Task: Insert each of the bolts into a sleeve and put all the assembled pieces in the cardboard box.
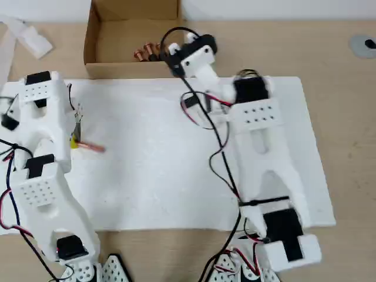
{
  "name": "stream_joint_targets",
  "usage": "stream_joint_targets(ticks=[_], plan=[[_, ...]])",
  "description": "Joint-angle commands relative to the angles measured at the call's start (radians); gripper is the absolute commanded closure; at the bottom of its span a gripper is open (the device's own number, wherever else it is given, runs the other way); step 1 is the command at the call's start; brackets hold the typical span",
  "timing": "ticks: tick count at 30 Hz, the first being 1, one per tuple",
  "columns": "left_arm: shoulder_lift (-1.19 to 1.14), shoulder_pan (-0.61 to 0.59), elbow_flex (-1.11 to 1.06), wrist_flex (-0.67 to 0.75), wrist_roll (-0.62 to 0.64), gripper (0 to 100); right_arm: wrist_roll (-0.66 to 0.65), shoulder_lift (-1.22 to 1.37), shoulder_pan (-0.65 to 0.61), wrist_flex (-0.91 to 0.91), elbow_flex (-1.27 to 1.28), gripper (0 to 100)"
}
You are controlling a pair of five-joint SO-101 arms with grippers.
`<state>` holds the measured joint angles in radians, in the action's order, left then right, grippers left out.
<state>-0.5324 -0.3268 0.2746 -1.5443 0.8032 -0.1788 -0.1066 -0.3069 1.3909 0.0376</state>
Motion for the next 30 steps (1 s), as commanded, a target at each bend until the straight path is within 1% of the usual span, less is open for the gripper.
stream_joint_targets(ticks=[1, 3, 4, 6, 7, 9, 14, 16, 20, 25, 30], plan=[[0.018, -0.006, 0.172, -0.074, -0.4, 99, 0.229, 0.035, -0.039, -0.092, -0.051, 98.9], [0.018, 0.012, 0.253, -0.127, -0.572, 99, 0.377, 0.077, -0.059, -0.146, -0.074, 98.9], [0.018, 0.026, 0.287, -0.161, -0.658, 99, 0.431, 0.105, -0.065, -0.167, -0.082, 98.9], [0.018, 0.06, 0.327, -0.213, -0.818, 99, 0.491, 0.165, -0.073, -0.19, -0.104, 98.9], [0.019, 0.069, 0.322, -0.212, -0.878, 99, 0.499, 0.197, -0.076, -0.193, -0.117, 98.9], [0.044, 0.071, 0.313, -0.212, -0.953, 99, 0.506, 0.265, -0.077, -0.207, -0.147, 98.9], [0.171, 0.075, 0.262, -0.212, -1.151, 99, 0.701, 0.44, -0.077, -0.287, -0.229, 98.9], [0.234, 0.08, 0.239, -0.21, -1.203, 99, 0.735, 0.503, -0.077, -0.307, -0.271, 98.9], [0.332, 0.087, 0.218, -0.209, -1.266, 99, 0.741, 0.593, -0.076, -0.299, -0.372, 98.7], [0.389, 0.091, 0.175, -0.209, -1.297, 99, 0.743, 0.634, -0.077, -0.242, -0.478, 88.2], [0.39, 0.089, 0.164, -0.209, -1.298, 99, 0.743, 0.641, -0.079, -0.229, -0.515, 87.1]])
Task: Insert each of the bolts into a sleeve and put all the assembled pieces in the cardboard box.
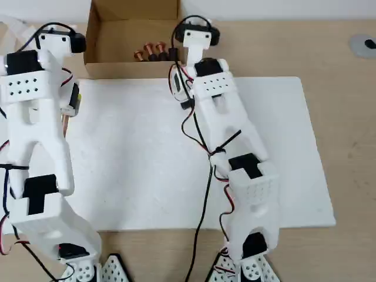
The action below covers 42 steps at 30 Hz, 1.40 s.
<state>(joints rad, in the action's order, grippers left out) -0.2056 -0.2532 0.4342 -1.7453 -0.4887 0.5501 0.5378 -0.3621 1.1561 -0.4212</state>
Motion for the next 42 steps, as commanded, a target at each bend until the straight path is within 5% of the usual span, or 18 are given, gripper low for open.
stream_joint_targets(ticks=[1, 15, 42], plan=[[0.064, 0.014, 0.005, -0.008, -0.005, 99, 0.015, -0.002, -0.027, 0.006, -0.054, 87.1], [0.064, 0.008, -0.011, -0.008, 0.034, 99, 0.399, 0.048, -0.047, 0.115, -0.067, 86.8], [0.071, 0.006, -0.078, -0.008, 0.037, 99, 0.407, 0.208, 0.012, 0.058, -0.16, 86.8]])
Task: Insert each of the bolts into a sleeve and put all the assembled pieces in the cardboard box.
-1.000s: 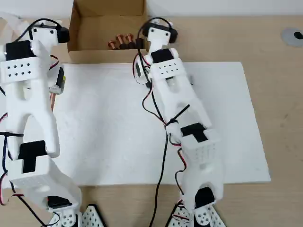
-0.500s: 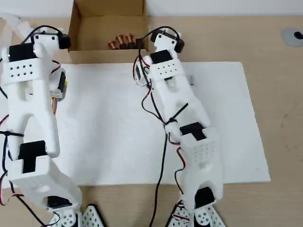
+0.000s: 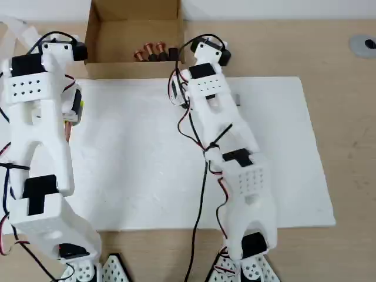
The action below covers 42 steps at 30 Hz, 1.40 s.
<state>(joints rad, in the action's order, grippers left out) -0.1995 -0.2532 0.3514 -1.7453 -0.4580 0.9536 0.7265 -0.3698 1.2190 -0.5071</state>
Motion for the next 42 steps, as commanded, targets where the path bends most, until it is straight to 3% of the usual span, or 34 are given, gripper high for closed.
stream_joint_targets(ticks=[1, 17, 21, 30, 34, 42], plan=[[0.067, 0.006, 0.005, -0.008, 0.006, 99, 0.003, 0.031, 0.019, -0.005, -0.091, 86.8], [0.067, 0.005, 0.005, -0.008, 0.005, 99, -0.028, 0.171, 0.024, 0.176, -0.325, 87.3], [0.067, 0.005, 0.005, -0.008, 0.003, 99, -0.063, 0.2, 0.013, 0.253, -0.378, 98.5], [0.067, 0.006, 0.005, -0.008, 0.006, 99, -0.072, 0.216, 0.005, 0.431, -0.573, 98.8], [0.067, 0.006, 0.014, -0.008, 0.038, 99, -0.166, 0.216, -0.016, 0.563, -0.792, 98.8], [0.228, 0.017, 0.041, -0.008, 0.066, 99, -0.402, 0.094, -0.048, 0.545, -0.892, 98.8]])
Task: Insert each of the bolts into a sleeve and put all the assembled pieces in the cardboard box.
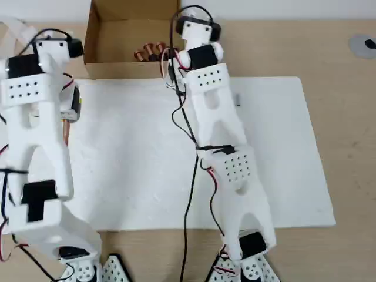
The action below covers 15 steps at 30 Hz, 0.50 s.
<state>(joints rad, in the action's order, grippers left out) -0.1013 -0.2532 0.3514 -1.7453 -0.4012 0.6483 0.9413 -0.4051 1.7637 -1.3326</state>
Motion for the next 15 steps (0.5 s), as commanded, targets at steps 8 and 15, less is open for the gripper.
stream_joint_targets(ticks=[8, 15], plan=[[0.426, 0.011, 0.032, 0.034, 0.037, 99, -0.506, -0.225, -0.03, 0.021, -0.34, 98.8], [0.602, 0.011, 0.014, 0.081, 0.172, 99, -0.574, -0.521, -0.041, 0.026, -0.248, 98.9]])
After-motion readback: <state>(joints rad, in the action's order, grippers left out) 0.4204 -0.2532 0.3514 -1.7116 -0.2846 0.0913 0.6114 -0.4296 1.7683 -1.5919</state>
